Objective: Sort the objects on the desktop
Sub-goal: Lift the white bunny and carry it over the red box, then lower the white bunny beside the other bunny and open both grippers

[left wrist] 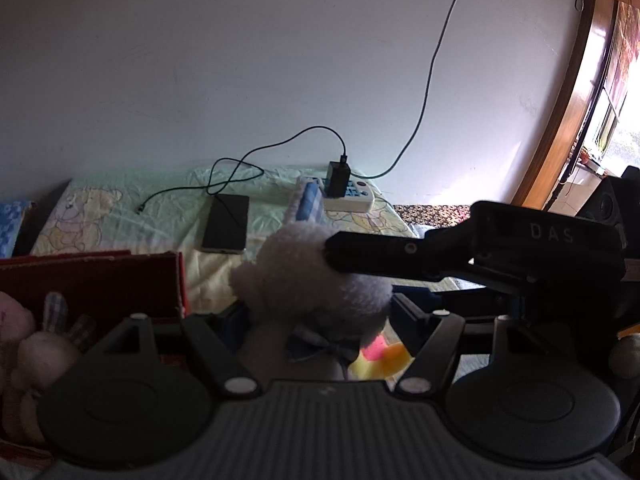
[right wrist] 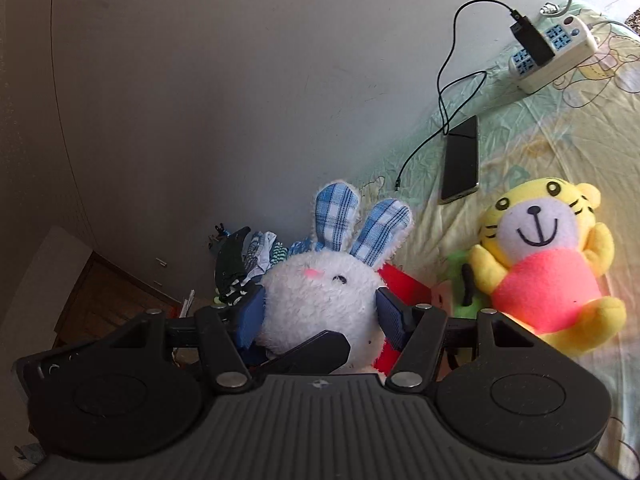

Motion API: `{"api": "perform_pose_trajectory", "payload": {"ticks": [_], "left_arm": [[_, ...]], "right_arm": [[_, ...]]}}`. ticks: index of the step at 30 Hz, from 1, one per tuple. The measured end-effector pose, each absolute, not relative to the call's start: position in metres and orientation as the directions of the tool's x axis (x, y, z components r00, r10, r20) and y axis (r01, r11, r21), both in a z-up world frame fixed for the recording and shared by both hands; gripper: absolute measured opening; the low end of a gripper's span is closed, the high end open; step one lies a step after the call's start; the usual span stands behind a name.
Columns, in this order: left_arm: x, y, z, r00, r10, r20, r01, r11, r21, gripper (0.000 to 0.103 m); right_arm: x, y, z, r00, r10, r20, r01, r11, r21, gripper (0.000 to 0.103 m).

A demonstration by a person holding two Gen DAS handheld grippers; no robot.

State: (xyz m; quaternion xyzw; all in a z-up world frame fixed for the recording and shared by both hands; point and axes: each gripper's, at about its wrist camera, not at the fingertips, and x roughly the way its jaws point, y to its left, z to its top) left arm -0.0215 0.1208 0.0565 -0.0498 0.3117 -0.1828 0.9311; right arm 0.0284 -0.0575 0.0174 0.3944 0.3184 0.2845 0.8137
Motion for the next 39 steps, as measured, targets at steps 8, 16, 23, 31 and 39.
{"api": "perform_pose_trajectory", "payload": {"ticks": [8,16,23,31,39], "left_arm": [[-0.021,0.208,0.042,0.749,-0.298,-0.592,0.224,0.955,-0.197,0.071],[-0.004,0.263,0.009,0.682,-0.348,-0.643,0.238,0.937,-0.255,0.071],[0.007,0.269,-0.020,0.629,-0.324,-0.707,0.269,0.943,-0.193,0.071],[0.012,0.286,-0.033,0.587,-0.348,-0.731,0.273,0.935,-0.226,0.070],[-0.003,0.292,-0.033,0.591,-0.335,-0.734,0.308,0.934,-0.179,0.072]], "right_arm": [[0.056,0.043,0.019,0.577,0.742,-0.340,-0.261,0.562,0.784,0.063],[0.081,0.101,0.011,0.563,0.688,-0.458,-0.266,0.676,0.688,0.062],[0.095,0.129,-0.002,0.540,0.625,-0.564,-0.229,0.754,0.616,0.061],[0.099,0.149,-0.016,0.547,0.576,-0.607,-0.225,0.800,0.556,0.061],[0.096,0.154,-0.017,0.527,0.564,-0.636,-0.292,0.823,0.488,0.062]]}}
